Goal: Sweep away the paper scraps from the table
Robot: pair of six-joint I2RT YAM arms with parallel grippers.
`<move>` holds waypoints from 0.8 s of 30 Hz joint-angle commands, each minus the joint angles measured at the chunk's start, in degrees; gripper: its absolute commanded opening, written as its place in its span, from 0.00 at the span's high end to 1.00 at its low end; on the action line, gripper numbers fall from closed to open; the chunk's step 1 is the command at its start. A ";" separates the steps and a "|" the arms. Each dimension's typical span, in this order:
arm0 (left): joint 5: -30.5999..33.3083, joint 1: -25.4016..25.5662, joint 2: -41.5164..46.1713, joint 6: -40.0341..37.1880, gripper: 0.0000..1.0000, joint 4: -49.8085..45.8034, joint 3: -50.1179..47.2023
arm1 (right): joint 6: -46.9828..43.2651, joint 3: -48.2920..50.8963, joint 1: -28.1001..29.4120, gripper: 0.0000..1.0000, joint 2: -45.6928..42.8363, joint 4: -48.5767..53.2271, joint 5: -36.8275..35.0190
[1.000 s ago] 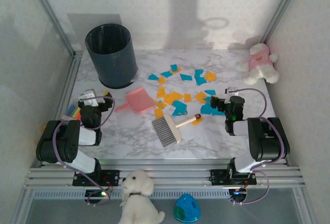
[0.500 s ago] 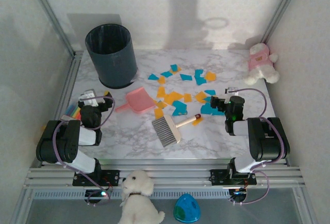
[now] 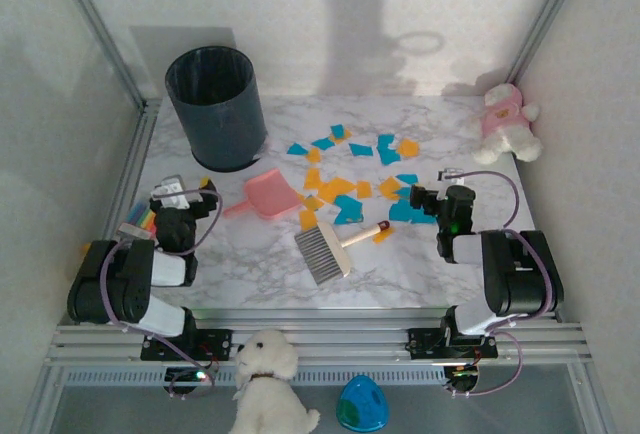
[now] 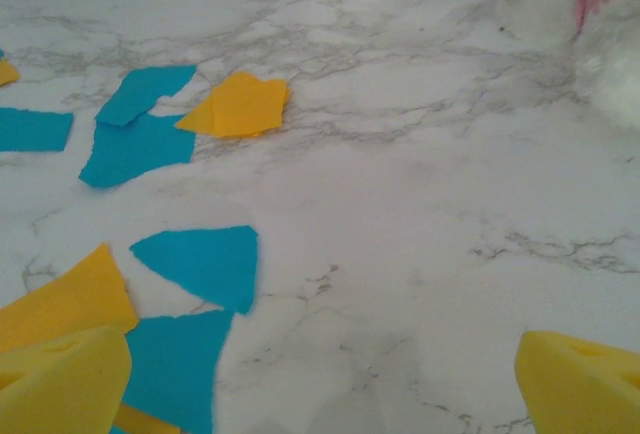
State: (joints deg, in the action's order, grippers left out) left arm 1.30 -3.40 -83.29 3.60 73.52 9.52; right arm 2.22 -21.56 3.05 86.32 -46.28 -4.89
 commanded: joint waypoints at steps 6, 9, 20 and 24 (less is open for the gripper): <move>0.67 0.59 7.31 0.33 0.01 -3.40 -0.45 | 0.37 -1.53 0.36 0.01 -4.00 4.49 -1.94; 1.74 0.60 11.63 2.27 0.00 -10.05 0.99 | 0.68 -1.56 0.37 0.01 -6.30 6.80 -1.99; -2.82 5.14 19.40 8.76 0.01 -47.85 16.40 | 13.53 -11.51 0.36 0.01 -19.87 41.86 -1.05; -4.41 12.27 18.83 8.10 0.01 -58.87 21.77 | 16.29 -12.10 0.35 0.01 -22.03 47.26 6.04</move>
State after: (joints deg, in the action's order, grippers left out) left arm -0.03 5.10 -64.86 10.79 28.51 27.86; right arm 14.26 -32.36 3.16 65.14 -9.30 -4.27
